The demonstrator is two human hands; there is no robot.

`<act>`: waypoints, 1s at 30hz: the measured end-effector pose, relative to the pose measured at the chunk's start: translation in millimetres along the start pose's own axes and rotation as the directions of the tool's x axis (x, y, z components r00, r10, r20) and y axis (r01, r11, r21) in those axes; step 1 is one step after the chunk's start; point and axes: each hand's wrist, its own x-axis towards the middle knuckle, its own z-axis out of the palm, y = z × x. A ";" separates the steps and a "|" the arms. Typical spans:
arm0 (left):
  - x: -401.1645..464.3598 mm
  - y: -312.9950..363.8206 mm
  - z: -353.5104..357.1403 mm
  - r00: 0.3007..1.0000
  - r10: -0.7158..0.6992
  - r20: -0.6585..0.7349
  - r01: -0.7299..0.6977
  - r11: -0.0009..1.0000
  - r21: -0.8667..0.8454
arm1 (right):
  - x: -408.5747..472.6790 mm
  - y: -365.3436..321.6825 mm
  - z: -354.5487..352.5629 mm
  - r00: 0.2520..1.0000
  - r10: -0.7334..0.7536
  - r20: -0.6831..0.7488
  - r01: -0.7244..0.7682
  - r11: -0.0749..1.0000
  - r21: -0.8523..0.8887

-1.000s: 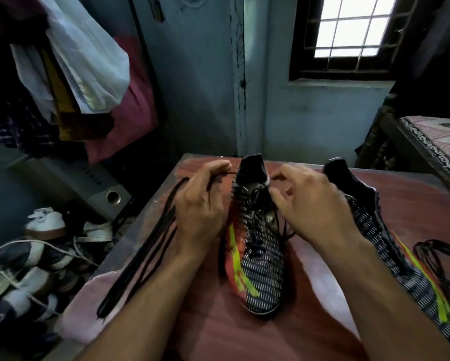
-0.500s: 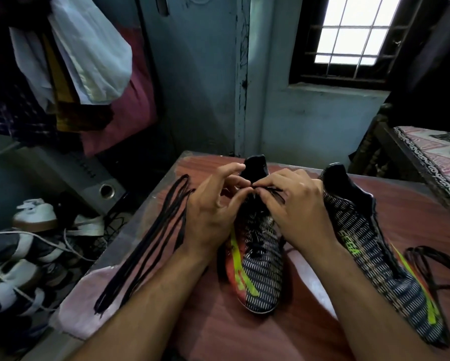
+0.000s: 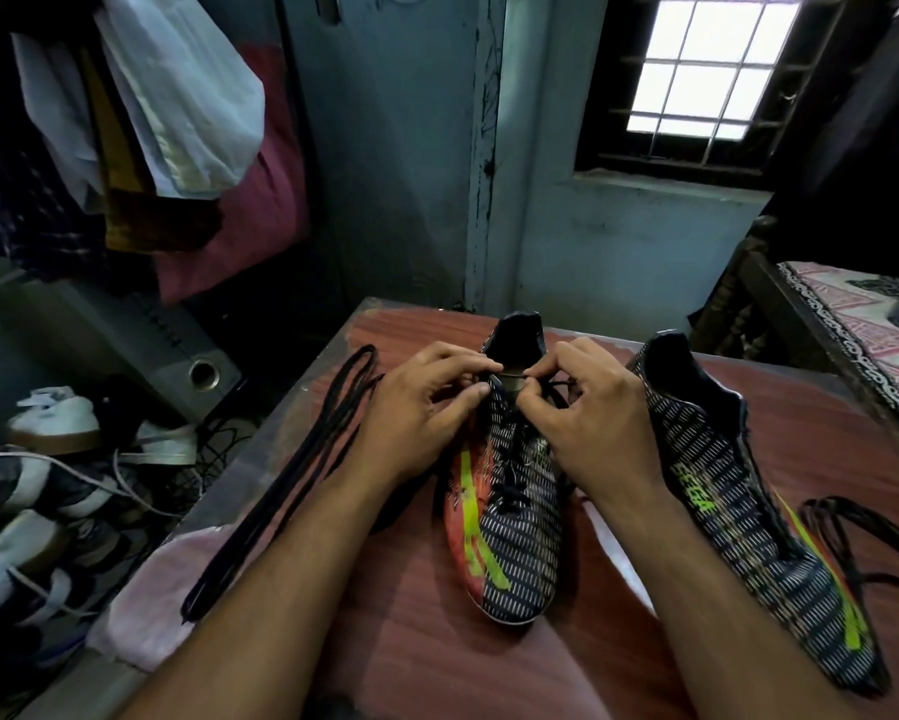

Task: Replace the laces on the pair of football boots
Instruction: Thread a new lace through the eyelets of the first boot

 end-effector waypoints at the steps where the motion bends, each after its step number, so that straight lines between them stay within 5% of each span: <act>1: 0.3 -1.2 -1.2 1.000 0.000 -0.005 0.000 1.000 -0.009 | 0.0 -0.1 0.3 1.000 -0.011 0.017 0.011 1.000 -0.025; 6: 0.5 -2.4 -4.0 0.999 -0.041 0.003 0.041 0.999 -0.012 | 0.8 -0.8 0.0 0.996 -0.017 0.082 0.030 0.988 -0.151; 12: -0.4 -1.3 -2.1 0.998 -0.068 0.008 0.068 0.997 -0.040 | 3.3 3.6 -4.2 0.979 0.047 0.198 -0.052 0.999 0.017; 27: -3.4 1.4 -2.8 0.990 -0.089 0.108 0.106 0.982 -0.154 | 4.4 5.8 1.1 0.970 0.124 0.211 -0.156 0.978 0.142; 30: -3.6 2.4 0.5 0.998 -0.060 -0.019 0.058 0.995 -0.087 | 4.6 8.6 -0.9 0.966 0.121 0.228 -0.158 0.975 0.155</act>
